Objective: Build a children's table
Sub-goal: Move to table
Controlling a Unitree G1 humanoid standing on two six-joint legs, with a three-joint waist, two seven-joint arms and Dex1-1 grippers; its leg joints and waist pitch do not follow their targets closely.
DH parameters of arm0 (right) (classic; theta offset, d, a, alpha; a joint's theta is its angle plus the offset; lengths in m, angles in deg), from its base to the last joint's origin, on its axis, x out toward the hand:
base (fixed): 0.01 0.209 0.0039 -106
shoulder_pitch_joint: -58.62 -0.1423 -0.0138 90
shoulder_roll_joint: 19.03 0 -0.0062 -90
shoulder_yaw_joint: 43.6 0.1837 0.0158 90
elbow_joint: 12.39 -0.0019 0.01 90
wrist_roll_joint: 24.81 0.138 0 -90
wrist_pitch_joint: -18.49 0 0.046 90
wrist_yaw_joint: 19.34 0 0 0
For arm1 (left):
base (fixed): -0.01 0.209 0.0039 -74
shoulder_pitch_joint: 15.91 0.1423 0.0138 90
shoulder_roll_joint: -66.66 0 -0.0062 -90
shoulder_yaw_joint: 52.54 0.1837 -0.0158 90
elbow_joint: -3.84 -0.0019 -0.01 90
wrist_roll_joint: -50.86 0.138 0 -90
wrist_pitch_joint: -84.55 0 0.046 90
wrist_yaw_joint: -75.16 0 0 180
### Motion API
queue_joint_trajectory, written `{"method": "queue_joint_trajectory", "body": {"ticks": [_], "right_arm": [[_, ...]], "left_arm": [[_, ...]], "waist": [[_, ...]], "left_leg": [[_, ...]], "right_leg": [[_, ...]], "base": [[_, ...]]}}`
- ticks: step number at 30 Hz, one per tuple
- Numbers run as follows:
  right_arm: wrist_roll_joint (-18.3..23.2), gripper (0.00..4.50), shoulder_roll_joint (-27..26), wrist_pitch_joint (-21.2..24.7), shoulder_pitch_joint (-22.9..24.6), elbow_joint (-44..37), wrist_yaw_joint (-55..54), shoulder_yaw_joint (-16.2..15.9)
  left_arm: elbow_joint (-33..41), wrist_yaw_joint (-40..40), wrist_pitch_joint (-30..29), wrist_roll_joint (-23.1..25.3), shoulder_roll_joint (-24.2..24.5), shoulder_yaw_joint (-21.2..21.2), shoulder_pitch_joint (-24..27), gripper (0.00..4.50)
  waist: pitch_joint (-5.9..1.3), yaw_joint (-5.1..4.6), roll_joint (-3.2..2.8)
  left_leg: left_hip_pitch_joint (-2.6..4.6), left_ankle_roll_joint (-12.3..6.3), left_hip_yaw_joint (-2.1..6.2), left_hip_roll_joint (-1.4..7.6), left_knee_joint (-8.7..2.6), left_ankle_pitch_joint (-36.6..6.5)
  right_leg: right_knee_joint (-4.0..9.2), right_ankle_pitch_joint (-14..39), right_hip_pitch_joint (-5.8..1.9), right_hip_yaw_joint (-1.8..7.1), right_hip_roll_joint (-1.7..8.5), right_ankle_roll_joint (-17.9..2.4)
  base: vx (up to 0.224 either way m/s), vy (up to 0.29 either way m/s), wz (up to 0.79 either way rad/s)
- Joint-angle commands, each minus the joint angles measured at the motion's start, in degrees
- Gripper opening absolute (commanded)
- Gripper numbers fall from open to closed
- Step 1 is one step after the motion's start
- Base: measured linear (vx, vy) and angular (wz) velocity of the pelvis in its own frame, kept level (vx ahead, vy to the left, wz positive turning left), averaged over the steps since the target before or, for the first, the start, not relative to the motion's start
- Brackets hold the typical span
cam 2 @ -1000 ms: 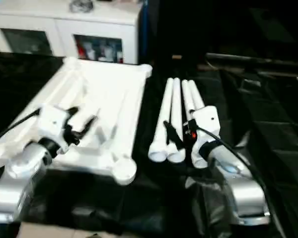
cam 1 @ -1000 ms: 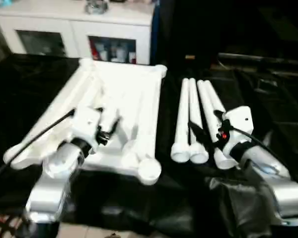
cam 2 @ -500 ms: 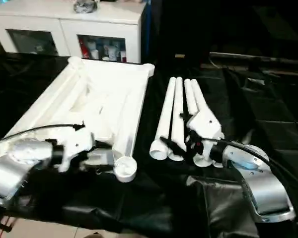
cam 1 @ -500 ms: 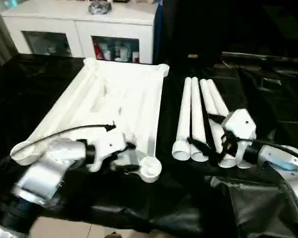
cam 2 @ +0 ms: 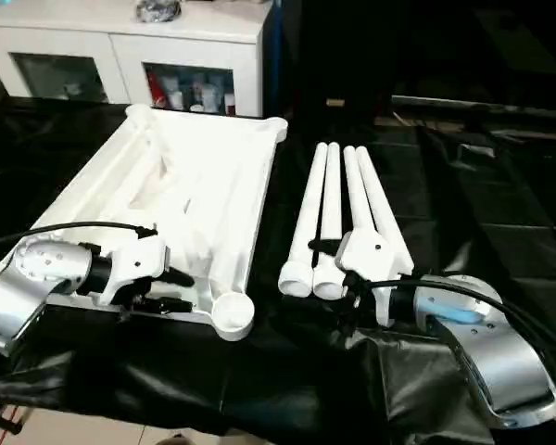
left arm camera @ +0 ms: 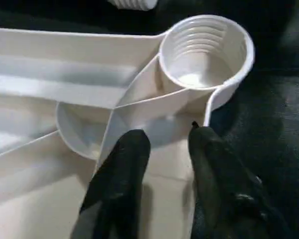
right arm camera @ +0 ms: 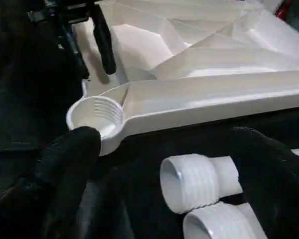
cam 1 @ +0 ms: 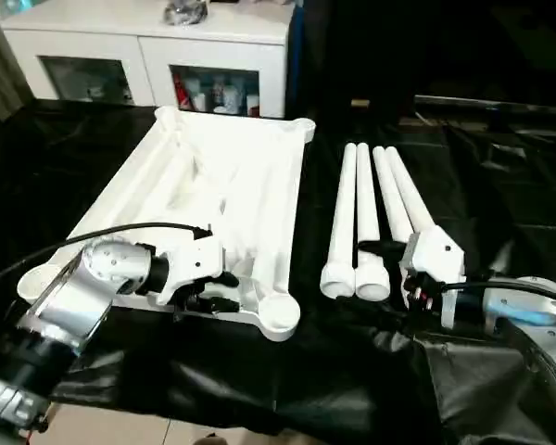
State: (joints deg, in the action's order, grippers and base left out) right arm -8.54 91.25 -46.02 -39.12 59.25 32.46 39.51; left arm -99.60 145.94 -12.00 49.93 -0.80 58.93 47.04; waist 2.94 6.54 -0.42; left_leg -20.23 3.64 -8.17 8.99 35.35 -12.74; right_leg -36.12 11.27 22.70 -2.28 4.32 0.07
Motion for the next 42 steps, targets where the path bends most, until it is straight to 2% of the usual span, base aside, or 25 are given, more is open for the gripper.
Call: {"method": "queue_joint_trajectory", "body": {"ticks": [1, 3, 5, 8, 10, 12, 13, 14, 15, 17, 18, 20, 23, 28, 30, 34, 35, 36, 40, 41, 42], "right_arm": [[1.01, 4.50, 0.58, 0.26, -0.55, 0.17, 1.03, -0.37], [0.60, 4.50, 0.63, -1.12, -0.68, 2.37, 1.79, -0.94], [-0.12, 4.50, 0.83, -2.29, -0.47, 3.69, 2.23, -0.98], [-0.20, 4.50, 1.17, -2.77, -0.12, 3.97, 2.59, -0.63], [-0.07, 4.50, 1.41, -2.82, 0.16, 3.88, 2.84, -0.34], [-0.09, 4.50, 1.52, -2.89, 0.30, 3.82, 2.95, -0.31], [-0.12, 4.50, 1.52, -3.05, 0.34, 3.91, 3.07, -0.35], [-0.14, 4.50, 1.50, -3.15, 0.37, 3.91, 3.15, -0.43], [-0.16, 4.50, 1.48, -3.30, 0.42, 3.94, 3.25, -0.48], [-0.30, 4.50, 1.45, -3.58, 0.41, 4.04, 3.39, -0.68], [-0.34, 4.50, 1.46, -3.62, 0.38, 4.07, 3.44, -0.77], [-0.43, 4.50, 1.47, -3.63, 0.24, 4.14, 3.60, -0.96], [-0.47, 4.50, 1.45, -3.51, -0.10, 4.14, 3.90, -1.28], [-0.59, 4.50, 1.40, -3.40, -0.45, 4.15, 4.04, -1.60], [-0.70, 4.50, 1.35, -3.40, -0.43, 4.02, 4.03, -1.67], [-0.76, 4.50, 1.09, -3.22, -0.42, 3.87, 3.96, -1.80], [-0.75, 4.50, 1.02, -3.17, -0.46, 3.91, 3.88, -1.89], [-0.73, 4.50, 0.98, -3.17, -0.48, 3.98, 3.83, -1.93], [-0.98, 4.50, 0.62, -3.44, -0.52, 4.58, 3.66, -2.40], [-0.99, 4.50, 0.53, -3.38, -0.51, 4.52, 3.59, -2.50], [-1.00, 4.50, 0.53, -3.37, -0.51, 4.52, 3.59, -2.50]], "left_arm": [[-2.36, 1.62, 0.42, 1.92, 0.37, 1.93, 0.20, 1.31], [-3.27, 2.58, 0.72, 1.70, -0.08, 1.99, -0.16, 1.26], [-3.31, 3.59, -0.87, -0.63, -0.90, 0.81, -0.89, 0.91], [-2.82, 4.35, -2.15, -1.97, -0.89, 0.24, -1.47, 0.72], [-3.05, 3.57, -2.02, -2.96, -1.77, -0.92, -2.00, 1.17], [-2.79, 4.41, -2.76, -3.90, -1.94, -1.24, -2.05, 1.11], [-2.77, 5.01, -2.71, -3.55, -1.67, -0.98, -2.00, 1.15], [-2.84, 5.53, -2.27, -3.07, -1.37, -0.61, -1.88, 1.50], [-2.88, 5.86, -1.96, -2.74, -1.17, -0.38, -1.77, 1.61], [-3.30, 6.16, -1.66, -2.12, -1.01, 0.27, -1.71, 1.54], [-3.78, 5.63, -0.63, -1.24, -0.99, 0.66, -1.73, 1.60], [-4.97, 4.70, 1.00, 0.30, -1.03, 1.43, -1.90, 1.98], [-8.50, 2.19, 5.48, 3.93, -1.27, 2.75, -2.77, 1.98], [-11.79, 1.23, 7.72, 5.90, -1.40, 3.15, -3.79, 1.98], [-12.13, 1.76, 7.10, 5.30, -1.68, 2.60, -3.91, 1.61], [-11.29, 2.75, 7.04, 3.50, -1.78, 1.23, -4.06, 1.56], [-10.24, 3.24, 6.87, 2.75, -1.68, 0.75, -3.80, 1.27], [-9.69, 3.55, 6.71, 2.29, -1.66, 0.50, -3.64, 1.19], [-5.77, 5.52, 4.88, -1.25, -1.62, -0.77, -1.95, 1.14], [-4.95, 5.85, 4.49, -1.67, -1.41, -0.86, -1.50, 0.79], [-4.90, 5.86, 4.47, -1.69, -1.40, -0.88, -1.46, 0.79]], "waist": [[-2.97, 0.38, -0.05], [-3.00, 0.30, -0.09], [-3.02, 0.36, -0.11], [-3.05, 0.43, -0.08], [-3.04, 0.40, 0.00], [-3.09, 0.52, -0.08], [-3.07, 0.50, 0.04], [-3.02, 0.47, 0.08], [-2.98, 0.52, 0.02], [-2.93, 0.45, 0.08], [-2.88, 0.42, 0.25], [-2.88, 0.42, 0.19], [-2.94, 0.51, 0.26], [-3.01, 0.58, 0.31], [-2.99, 0.59, 0.36], [-2.88, 0.69, 0.25], [-2.86, 0.72, 0.24], [-2.86, 0.75, 0.25], [-2.96, 0.99, 0.18], [-2.96, 1.14, 0.11], [-2.88, 1.22, 0.18]], "left_leg": [[-0.13, -0.31, 0.92, 3.49, -5.51, -11.71], [-0.10, -0.28, 0.81, 3.48, -5.48, -11.68], [-0.13, -0.15, 0.74, 3.43, -5.40, -11.51], [-0.18, -0.36, 0.74, 3.50, -5.37, -10.77], [-0.13, -0.62, 0.70, 3.53, -5.35, -10.81], [-0.14, -0.79, 0.68, 3.54, -5.29, -10.40], [-0.16, -0.88, 0.67, 3.55, -5.32, -10.29], [-0.18, -0.99, 0.66, 3.55, -5.34, -10.53], [-0.19, -0.96, 0.66, 3.54, -5.37, -10.81], [-0.19, -0.92, 0.70, 3.58, -5.45, -11.16], [-0.19, -0.88, 0.67, 3.58, -5.48, -11.42], [-0.18, -0.92, 0.72, 3.62, -5.48, -11.64], [-0.19, -1.04, 0.77, 3.63, -5.49, -11.38], [-0.16, -0.89, 0.76, 3.70, -5.48, -10.44], [-0.23, -0.79, 0.69, 3.64, -5.43, -10.40], [-0.11, -0.58, 0.70, 3.75, -5.53, -11.55], [-0.14, -0.52, 0.69, 3.75, -5.56, -11.80], [-0.09, -0.44, 0.70, 3.81, -5.61, -11.88], [-0.11, -0.50, 0.62, 3.86, -5.53, -11.07], [-0.07, -0.50, 0.60, 3.89, -5.54, -11.04], [-0.11, -0.55, 0.57, 3.86, -5.55, -11.32]], "right_leg": [[4.60, 14.13, -2.54, 2.74, 4.22, -11.25], [4.54, 13.33, -2.49, 2.72, 4.27, -11.89], [4.51, 13.14, -2.55, 2.74, 4.32, -12.37], [4.36, 11.83, -2.62, 2.74, 4.28, -12.82], [4.36, 11.36, -2.61, 2.69, 4.22, -13.02], [4.32, 10.73, -2.66, 2.71, 4.32, -13.40], [4.29, 10.62, -2.68, 2.69, 4.26, -13.46], [4.39, 11.09, -2.67, 2.70, 4.23, -13.28], [4.44, 11.98, -2.68, 2.75, 4.29, -13.07], [4.53, 13.25, -2.66, 2.74, 4.31, -12.62], [4.68, 14.03, -2.61, 2.76, 4.33, -12.31], [4.73, 14.67, -2.54, 2.77, 4.30, -11.81], [4.77, 14.74, -2.53, 2.78, 4.32, -11.22], [4.51, 12.39, -2.57, 2.78, 4.41, -11.78], [4.52, 12.48, -2.62, 2.81, 4.49, -11.98], [4.66, 14.19, -2.47, 2.83, 4.57, -12.08], [4.71, 14.45, -2.47, 2.84, 4.59, -12.12], [4.67, 14.58, -2.44, 2.80, 4.57, -12.11], [4.37, 12.01, -2.42, 2.78, 4.51, -12.95], [4.31, 11.52, -2.41, 2.76, 4.51, -13.21], [4.36, 11.73, -2.43, 2.77, 4.47, -13.24]], "base": [[0.000, 0.000, 0.00], [0.000, 0.000, 0.00], [0.000, 0.000, 0.00], [0.000, 0.000, 0.00], [0.000, 0.000, 0.00], [0.000, 0.000, 0.00], [0.000, 0.000, 0.00], [0.000, 0.000, 0.00], [0.000, 0.000, 0.00], [0.000, 0.000, 0.00], [0.000, 0.000, 0.00], [0.000, 0.000, 0.00], [0.000, 0.000, 0.00], [0.000, 0.000, 0.00], [0.000, 0.000, 0.00], [0.000, 0.000, 0.00], [0.000, 0.000, 0.00], [0.000, 0.000, 0.00], [0.000, 0.000, 0.00], [0.000, 0.000, 0.00], [0.000, 0.000, 0.00]]}}
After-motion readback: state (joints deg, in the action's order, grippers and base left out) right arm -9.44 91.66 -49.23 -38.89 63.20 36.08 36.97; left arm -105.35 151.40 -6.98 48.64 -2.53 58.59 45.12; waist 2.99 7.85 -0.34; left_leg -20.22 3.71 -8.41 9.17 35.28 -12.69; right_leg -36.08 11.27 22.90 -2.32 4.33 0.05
